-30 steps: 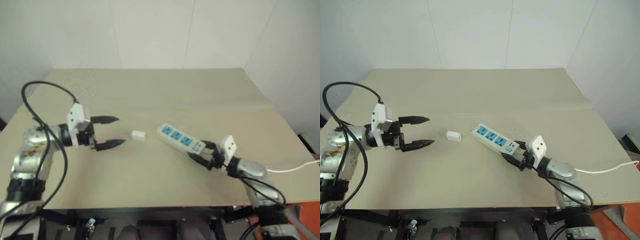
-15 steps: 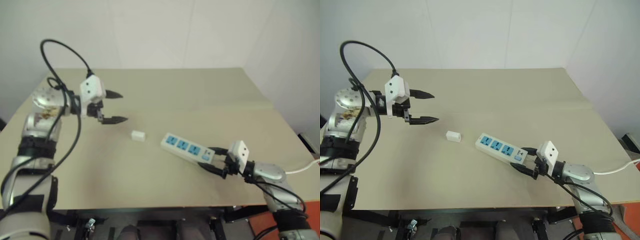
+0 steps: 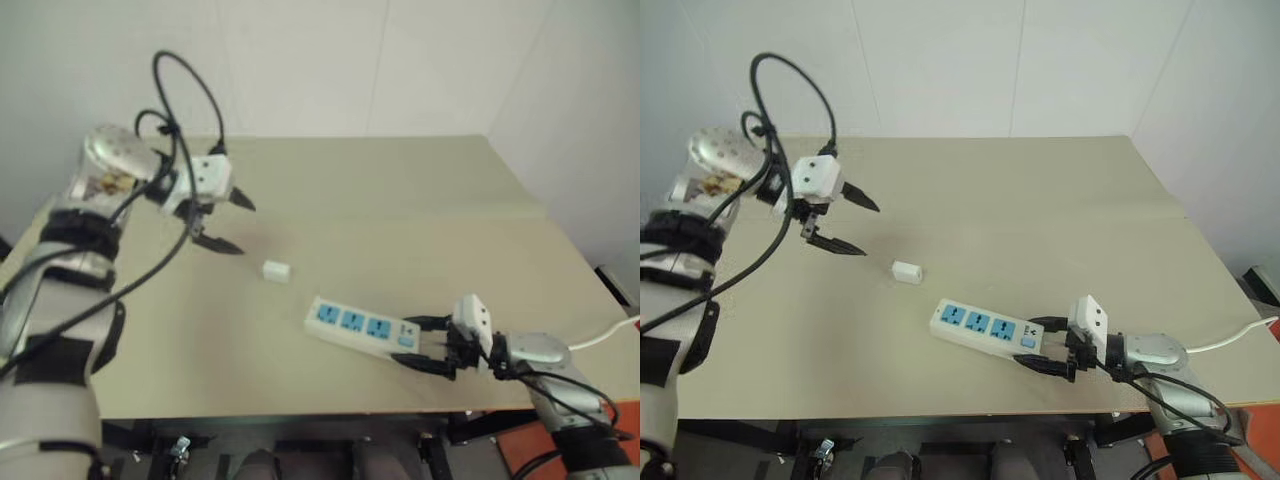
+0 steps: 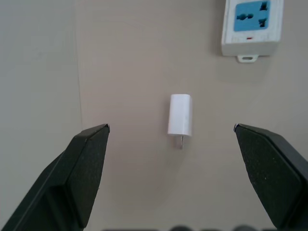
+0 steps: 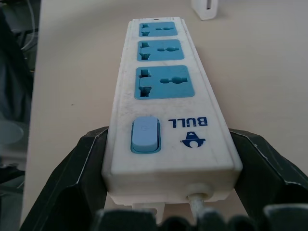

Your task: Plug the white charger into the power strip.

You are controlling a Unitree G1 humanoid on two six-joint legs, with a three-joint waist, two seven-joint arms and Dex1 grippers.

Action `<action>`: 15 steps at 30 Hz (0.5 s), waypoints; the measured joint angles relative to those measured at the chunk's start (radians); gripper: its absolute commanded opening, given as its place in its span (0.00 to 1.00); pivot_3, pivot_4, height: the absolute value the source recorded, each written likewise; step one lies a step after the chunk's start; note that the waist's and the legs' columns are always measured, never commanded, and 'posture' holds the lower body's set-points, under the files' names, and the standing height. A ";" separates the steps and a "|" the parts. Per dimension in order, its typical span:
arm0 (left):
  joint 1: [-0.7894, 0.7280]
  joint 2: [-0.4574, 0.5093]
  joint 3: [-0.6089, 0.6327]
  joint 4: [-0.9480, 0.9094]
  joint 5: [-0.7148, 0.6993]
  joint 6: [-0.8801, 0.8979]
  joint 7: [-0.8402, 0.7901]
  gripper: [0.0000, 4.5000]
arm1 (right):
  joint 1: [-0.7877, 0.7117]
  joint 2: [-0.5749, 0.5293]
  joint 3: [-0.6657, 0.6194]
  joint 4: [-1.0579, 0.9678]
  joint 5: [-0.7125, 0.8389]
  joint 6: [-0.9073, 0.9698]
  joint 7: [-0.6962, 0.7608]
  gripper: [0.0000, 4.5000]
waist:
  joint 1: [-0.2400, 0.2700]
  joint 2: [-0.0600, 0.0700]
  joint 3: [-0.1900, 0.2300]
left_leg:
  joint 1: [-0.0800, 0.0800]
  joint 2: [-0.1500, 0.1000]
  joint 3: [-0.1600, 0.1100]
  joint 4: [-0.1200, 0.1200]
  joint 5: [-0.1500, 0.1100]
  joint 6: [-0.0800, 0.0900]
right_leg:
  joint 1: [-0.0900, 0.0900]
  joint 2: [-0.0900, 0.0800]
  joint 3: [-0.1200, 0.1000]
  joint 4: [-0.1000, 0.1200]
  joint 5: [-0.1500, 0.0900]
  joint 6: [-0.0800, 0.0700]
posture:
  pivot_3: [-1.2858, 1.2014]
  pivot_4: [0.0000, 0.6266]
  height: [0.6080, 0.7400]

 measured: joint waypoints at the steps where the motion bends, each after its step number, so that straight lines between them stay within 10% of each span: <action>1: -0.025 -0.021 -0.017 0.023 0.032 -0.015 0.000 1.00 | -0.012 0.000 0.011 0.001 0.000 0.005 0.007 0.76 | 0.000 0.000 0.000 | 0.000 0.000 0.000 0.000 0.000 0.000 | 0.000 0.000 0.000 0.000 0.000 0.000 | 0.52 0.24 1.00; 15: -0.172 -0.259 -0.201 0.272 0.332 -0.002 0.008 1.00 | -0.116 0.038 0.134 0.009 -0.059 0.026 0.017 0.76 | -0.011 -0.001 0.001 | -0.001 0.000 0.000 0.001 0.000 0.000 | -0.001 0.001 0.001 0.000 0.000 0.000 | 0.52 0.24 1.00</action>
